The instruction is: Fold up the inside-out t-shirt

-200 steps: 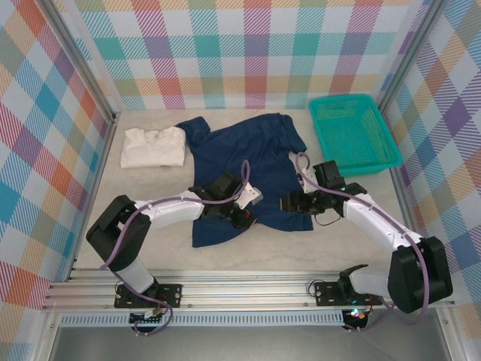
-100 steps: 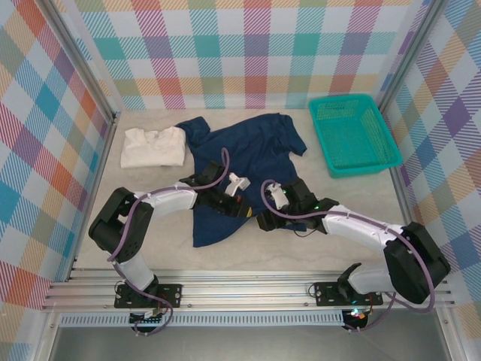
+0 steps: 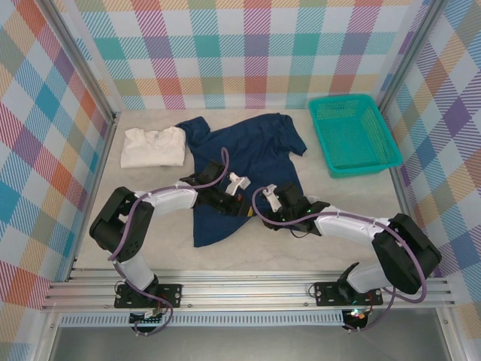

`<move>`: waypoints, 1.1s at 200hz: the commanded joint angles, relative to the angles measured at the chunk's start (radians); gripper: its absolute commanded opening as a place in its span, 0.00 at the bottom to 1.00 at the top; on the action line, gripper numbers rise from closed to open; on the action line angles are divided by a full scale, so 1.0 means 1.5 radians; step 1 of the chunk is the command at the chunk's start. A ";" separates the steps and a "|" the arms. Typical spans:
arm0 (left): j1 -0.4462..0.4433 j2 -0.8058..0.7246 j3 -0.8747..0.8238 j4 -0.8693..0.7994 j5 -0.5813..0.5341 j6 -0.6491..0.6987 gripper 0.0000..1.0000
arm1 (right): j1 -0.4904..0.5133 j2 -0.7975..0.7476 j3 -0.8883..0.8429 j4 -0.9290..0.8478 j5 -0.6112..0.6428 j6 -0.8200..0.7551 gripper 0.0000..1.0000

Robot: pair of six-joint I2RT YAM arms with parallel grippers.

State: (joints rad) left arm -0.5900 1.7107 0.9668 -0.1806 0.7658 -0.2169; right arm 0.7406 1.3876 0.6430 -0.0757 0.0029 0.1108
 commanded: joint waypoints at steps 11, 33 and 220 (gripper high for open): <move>0.008 0.008 0.017 -0.011 0.004 0.005 0.00 | 0.003 -0.030 -0.001 -0.003 0.015 -0.024 0.21; 0.008 0.011 0.018 -0.012 0.004 0.006 0.00 | 0.003 -0.030 0.008 -0.017 0.010 -0.027 0.21; 0.008 0.021 0.017 -0.020 0.002 0.015 0.00 | -0.005 -0.007 0.034 -0.038 0.001 -0.034 0.21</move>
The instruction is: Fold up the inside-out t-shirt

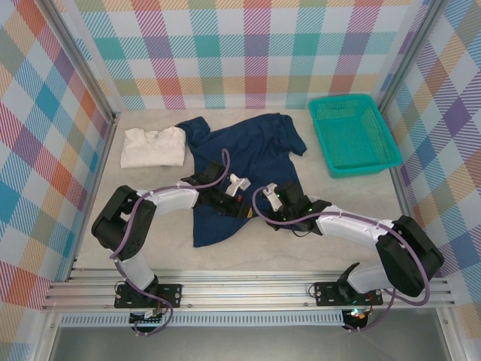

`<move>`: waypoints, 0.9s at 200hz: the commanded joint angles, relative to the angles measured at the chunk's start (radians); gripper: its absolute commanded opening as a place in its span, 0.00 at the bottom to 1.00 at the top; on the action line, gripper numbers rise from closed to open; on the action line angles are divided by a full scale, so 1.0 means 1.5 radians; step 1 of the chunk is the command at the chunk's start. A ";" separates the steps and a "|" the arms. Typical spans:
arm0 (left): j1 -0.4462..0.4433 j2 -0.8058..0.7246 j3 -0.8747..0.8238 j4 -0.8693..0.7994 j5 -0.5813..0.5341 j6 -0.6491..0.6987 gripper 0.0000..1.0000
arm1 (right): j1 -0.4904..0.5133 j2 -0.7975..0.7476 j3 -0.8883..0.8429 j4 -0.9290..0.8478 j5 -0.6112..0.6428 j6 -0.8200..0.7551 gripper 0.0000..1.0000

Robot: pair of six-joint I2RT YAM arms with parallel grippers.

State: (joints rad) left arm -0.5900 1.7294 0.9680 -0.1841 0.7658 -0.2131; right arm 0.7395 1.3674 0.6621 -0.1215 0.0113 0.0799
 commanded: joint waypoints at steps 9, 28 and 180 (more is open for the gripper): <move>0.008 0.008 0.015 -0.017 0.002 0.012 0.00 | -0.005 0.006 0.021 -0.008 -0.003 -0.014 0.21; 0.008 0.010 0.015 -0.017 0.001 0.012 0.00 | -0.009 0.003 0.020 -0.012 -0.002 -0.018 0.20; -0.029 -0.121 -0.061 0.073 -0.126 0.064 0.45 | -0.071 -0.066 0.027 0.003 -0.170 0.055 0.00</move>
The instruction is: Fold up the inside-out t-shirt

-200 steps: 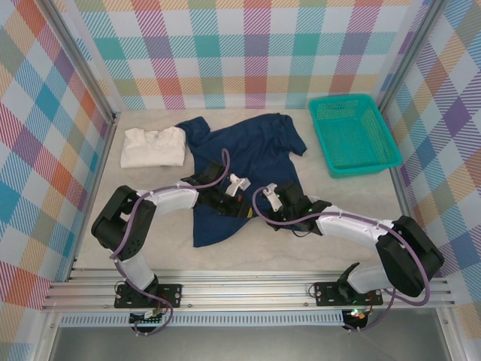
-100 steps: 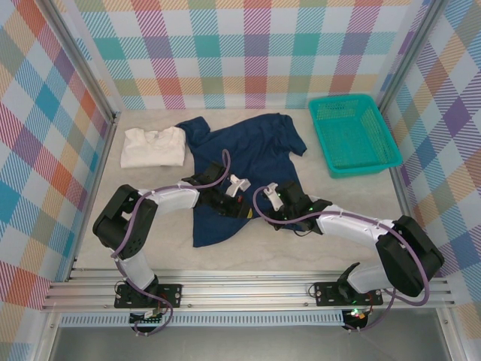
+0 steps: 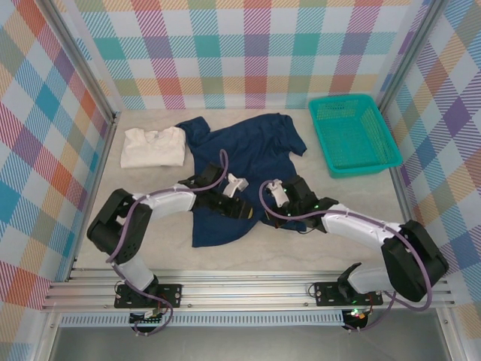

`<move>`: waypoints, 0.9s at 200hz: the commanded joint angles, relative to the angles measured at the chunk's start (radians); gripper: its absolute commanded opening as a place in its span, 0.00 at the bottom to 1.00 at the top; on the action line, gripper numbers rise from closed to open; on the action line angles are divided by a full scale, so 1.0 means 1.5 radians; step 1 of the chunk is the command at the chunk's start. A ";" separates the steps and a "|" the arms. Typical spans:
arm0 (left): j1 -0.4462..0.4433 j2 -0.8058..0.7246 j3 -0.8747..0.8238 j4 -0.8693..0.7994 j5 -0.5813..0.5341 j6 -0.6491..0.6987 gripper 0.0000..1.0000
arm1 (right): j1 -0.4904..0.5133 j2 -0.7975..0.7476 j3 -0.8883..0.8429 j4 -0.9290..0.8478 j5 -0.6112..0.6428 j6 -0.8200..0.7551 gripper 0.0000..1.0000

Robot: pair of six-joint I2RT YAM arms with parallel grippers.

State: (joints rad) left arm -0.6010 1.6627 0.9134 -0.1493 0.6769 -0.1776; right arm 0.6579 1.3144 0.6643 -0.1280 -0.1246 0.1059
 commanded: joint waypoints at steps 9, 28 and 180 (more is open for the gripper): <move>-0.038 -0.091 -0.027 0.053 -0.094 0.063 0.48 | -0.024 -0.035 0.028 0.006 -0.093 0.047 0.00; -0.079 -0.097 -0.019 0.043 -0.152 0.110 0.53 | -0.039 -0.039 0.033 0.009 -0.120 0.070 0.00; -0.067 -0.035 0.097 0.004 -0.183 -0.001 0.00 | 0.062 -0.206 -0.065 0.046 0.087 -0.001 0.53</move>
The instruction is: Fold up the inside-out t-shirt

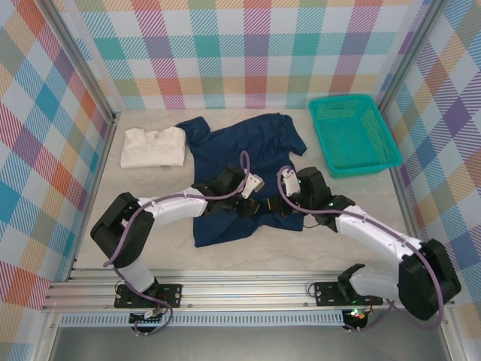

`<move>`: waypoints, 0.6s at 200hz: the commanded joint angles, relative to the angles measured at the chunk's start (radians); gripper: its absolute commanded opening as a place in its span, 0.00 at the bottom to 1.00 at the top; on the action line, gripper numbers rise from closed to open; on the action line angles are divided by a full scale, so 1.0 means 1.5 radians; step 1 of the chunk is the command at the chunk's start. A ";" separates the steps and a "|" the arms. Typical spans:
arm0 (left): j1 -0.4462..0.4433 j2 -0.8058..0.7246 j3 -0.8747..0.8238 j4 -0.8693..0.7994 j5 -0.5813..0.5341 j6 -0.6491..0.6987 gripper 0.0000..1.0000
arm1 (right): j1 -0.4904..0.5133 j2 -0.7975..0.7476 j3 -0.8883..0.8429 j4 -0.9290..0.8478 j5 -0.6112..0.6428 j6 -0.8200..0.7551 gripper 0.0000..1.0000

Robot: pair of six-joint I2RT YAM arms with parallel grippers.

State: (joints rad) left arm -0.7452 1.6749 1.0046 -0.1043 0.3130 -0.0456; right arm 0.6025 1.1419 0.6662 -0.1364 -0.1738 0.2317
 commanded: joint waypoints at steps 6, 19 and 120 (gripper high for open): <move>0.035 -0.047 0.042 -0.038 0.070 -0.100 0.00 | 0.130 -0.109 -0.102 0.104 0.124 -0.104 0.57; 0.046 -0.049 0.056 -0.067 0.093 -0.121 0.00 | 0.165 -0.102 -0.157 0.208 0.118 -0.122 0.60; 0.088 -0.077 0.203 -0.266 0.170 -0.127 0.00 | 0.233 0.354 -0.057 0.628 0.284 -0.274 0.26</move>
State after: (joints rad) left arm -0.6308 1.6192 1.2453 -0.4160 0.5388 -0.2394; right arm 0.9607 1.5829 0.5297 0.5888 0.1501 -0.1055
